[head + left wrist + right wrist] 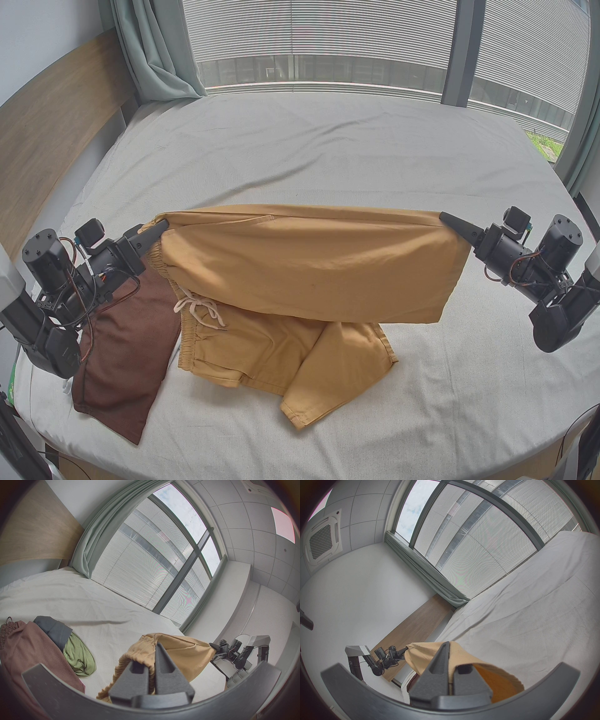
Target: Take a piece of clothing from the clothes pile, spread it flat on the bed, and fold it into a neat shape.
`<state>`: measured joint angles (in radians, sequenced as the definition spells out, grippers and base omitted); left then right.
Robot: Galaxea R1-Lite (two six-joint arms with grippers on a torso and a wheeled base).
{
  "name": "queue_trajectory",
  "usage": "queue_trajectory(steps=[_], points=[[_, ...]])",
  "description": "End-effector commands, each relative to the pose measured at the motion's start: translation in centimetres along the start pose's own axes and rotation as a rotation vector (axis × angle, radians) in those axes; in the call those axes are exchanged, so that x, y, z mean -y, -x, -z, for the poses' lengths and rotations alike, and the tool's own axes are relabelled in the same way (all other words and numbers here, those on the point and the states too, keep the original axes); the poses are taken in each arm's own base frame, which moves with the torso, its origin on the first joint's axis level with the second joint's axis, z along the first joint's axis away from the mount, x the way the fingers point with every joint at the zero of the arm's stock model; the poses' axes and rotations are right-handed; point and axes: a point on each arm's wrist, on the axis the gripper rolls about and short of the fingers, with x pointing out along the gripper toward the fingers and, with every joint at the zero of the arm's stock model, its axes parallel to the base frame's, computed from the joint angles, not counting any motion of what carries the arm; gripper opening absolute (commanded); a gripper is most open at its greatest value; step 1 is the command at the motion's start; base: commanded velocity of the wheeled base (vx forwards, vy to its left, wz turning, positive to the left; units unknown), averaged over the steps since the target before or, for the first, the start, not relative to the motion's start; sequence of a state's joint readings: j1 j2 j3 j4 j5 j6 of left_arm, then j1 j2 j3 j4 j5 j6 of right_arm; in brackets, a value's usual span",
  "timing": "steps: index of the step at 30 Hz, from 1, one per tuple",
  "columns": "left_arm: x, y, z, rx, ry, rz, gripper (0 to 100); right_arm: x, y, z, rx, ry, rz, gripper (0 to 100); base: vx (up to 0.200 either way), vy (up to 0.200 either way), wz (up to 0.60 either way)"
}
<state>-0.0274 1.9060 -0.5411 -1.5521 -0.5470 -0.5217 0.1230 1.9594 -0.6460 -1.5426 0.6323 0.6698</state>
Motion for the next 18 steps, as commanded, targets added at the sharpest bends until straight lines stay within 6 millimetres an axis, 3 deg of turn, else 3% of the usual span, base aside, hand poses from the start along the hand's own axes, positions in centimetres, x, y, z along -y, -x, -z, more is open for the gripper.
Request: queue_trajectory(steps=[1,18], points=[[-1.0,-1.0,1.1,-0.021,0.016,-0.006,0,1.8,-1.0,0.6,-0.007,-0.011,0.016,0,0.000,0.000,0.00],[-3.6,-4.8,1.9,0.046,0.052,-0.059,0,5.9,-3.8,0.9,0.040,0.013,0.037,0,0.000,0.000,0.00]])
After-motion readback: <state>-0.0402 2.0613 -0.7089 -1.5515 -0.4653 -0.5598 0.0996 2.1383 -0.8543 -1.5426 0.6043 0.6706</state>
